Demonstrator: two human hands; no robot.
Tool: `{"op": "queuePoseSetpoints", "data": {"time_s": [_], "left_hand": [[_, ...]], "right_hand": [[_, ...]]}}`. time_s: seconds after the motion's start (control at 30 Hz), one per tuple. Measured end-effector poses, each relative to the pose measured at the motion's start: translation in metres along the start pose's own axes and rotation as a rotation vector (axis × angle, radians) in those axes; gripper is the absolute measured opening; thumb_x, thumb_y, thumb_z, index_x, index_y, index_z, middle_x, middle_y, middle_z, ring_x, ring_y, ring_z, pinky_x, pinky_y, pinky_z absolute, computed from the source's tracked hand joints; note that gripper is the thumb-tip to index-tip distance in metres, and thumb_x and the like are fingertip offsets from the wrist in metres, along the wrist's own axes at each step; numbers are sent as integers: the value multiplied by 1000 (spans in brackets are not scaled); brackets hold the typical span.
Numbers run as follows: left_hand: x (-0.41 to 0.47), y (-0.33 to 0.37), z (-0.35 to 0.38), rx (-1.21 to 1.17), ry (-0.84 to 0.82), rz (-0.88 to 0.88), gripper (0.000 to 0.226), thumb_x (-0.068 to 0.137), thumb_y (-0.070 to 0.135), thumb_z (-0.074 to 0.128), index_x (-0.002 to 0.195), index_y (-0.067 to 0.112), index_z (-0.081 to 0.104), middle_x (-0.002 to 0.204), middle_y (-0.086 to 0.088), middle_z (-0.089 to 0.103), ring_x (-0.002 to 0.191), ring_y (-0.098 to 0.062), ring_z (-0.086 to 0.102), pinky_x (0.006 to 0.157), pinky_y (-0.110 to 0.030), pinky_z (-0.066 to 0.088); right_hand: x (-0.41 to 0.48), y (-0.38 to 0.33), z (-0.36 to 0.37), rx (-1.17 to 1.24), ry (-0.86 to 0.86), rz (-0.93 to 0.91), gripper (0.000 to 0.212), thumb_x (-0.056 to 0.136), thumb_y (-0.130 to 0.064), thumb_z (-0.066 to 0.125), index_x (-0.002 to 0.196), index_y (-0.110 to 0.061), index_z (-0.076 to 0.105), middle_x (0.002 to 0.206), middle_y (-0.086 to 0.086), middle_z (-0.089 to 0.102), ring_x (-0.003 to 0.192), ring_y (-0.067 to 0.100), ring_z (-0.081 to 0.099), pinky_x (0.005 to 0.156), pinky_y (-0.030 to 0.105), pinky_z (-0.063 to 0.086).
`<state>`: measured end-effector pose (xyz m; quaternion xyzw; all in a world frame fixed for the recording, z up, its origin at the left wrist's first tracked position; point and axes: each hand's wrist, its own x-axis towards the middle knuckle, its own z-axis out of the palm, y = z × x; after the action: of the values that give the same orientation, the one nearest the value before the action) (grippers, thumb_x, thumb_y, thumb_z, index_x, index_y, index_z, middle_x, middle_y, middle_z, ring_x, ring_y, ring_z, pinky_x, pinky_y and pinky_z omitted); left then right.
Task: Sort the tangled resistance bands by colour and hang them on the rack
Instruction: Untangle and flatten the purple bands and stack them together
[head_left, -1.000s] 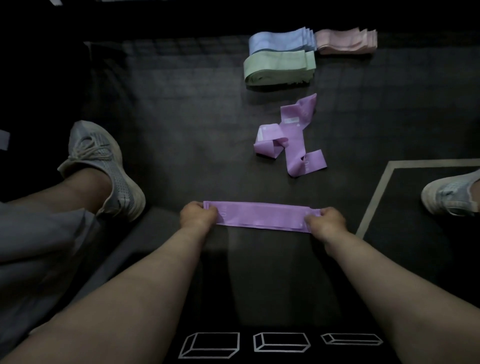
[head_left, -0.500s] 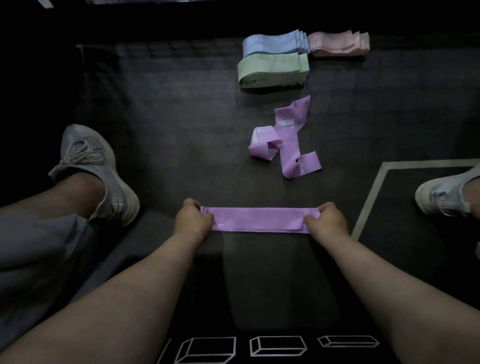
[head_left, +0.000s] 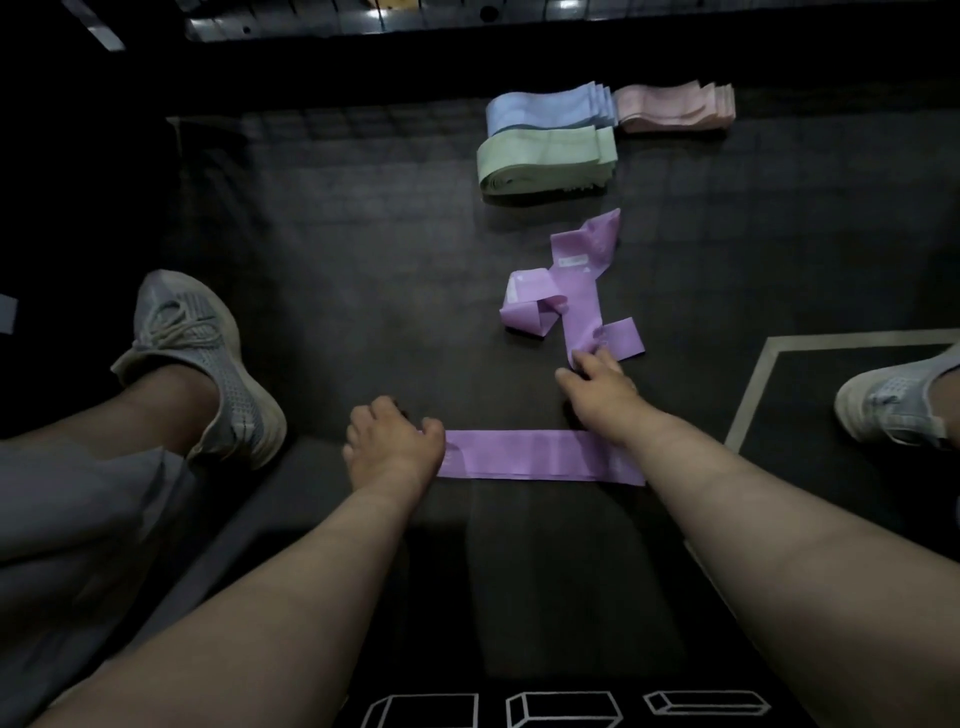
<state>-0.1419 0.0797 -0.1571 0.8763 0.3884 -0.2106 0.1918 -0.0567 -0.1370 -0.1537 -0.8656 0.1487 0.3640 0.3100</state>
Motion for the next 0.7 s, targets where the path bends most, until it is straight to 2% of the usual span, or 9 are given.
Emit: {"op": "queuePoseSetpoints", "data": {"time_s": [0.07, 0.17, 0.23, 0.33, 0.43, 0.5, 0.57, 0.63, 0.7], "left_hand": [[-2, 9, -6, -7, 8, 8, 57, 88, 44, 59, 137, 16, 49, 140, -13, 44, 129, -32, 46, 108, -42, 35], [-9, 23, -14, -64, 18, 59, 57, 89, 41, 58, 140, 17, 48, 142, -12, 44, 130, -32, 45, 109, -41, 34], [-17, 36, -22, -124, 11, 118, 56, 90, 37, 58, 140, 16, 47, 142, -13, 43, 130, -33, 46, 110, -42, 34], [-30, 59, -42, -240, -41, 177, 52, 92, 33, 57, 140, 16, 47, 143, -13, 42, 128, -34, 49, 111, -43, 37], [-42, 84, -67, -356, -87, 252, 45, 92, 30, 58, 135, 16, 53, 138, -12, 47, 122, -32, 54, 108, -43, 43], [-52, 96, -86, -453, -111, 284, 40, 91, 27, 58, 129, 15, 58, 130, -8, 57, 115, -29, 59, 103, -39, 47], [-69, 105, -107, -579, -165, 298, 33, 90, 22, 56, 121, 11, 63, 116, -3, 64, 107, -24, 62, 93, -30, 49], [-89, 111, -126, -752, -250, 318, 23, 87, 19, 55, 102, 10, 69, 99, -3, 67, 93, -22, 62, 78, -30, 47], [-114, 114, -149, -911, -328, 316, 13, 87, 25, 56, 84, 15, 63, 89, -5, 60, 85, -19, 56, 69, -31, 39]], "right_hand": [[3, -5, -5, 195, 72, -13, 53, 102, -31, 52, 151, -15, 42, 161, 4, 33, 146, 25, 33, 120, 34, 25], [-6, -13, -24, 399, 346, -73, 36, 94, -16, 65, 128, -6, 63, 128, 13, 64, 113, 22, 61, 99, 29, 46], [-15, -21, -45, 483, 508, -141, 23, 88, -10, 70, 111, -4, 68, 110, 12, 69, 99, 21, 65, 89, 27, 51], [-32, -41, -81, 543, 592, -244, 9, 86, -6, 69, 95, -6, 66, 94, 6, 67, 89, 19, 65, 82, 26, 52], [-59, -67, -114, 576, 638, -327, 10, 87, -5, 65, 96, -9, 64, 93, 2, 63, 88, 16, 60, 82, 23, 47], [-86, -87, -133, 638, 644, -342, 21, 87, -4, 62, 107, -8, 63, 99, 1, 62, 93, 15, 58, 85, 22, 45], [-117, -106, -149, 724, 572, -356, 31, 87, -1, 60, 118, -10, 60, 102, -1, 61, 94, 13, 58, 88, 25, 48], [-152, -121, -162, 824, 442, -393, 37, 87, 0, 62, 122, -13, 58, 105, -2, 61, 96, 14, 61, 91, 33, 53], [-191, -133, -173, 910, 314, -447, 36, 88, 0, 66, 121, -13, 60, 111, 6, 65, 98, 21, 65, 87, 40, 56]]}}
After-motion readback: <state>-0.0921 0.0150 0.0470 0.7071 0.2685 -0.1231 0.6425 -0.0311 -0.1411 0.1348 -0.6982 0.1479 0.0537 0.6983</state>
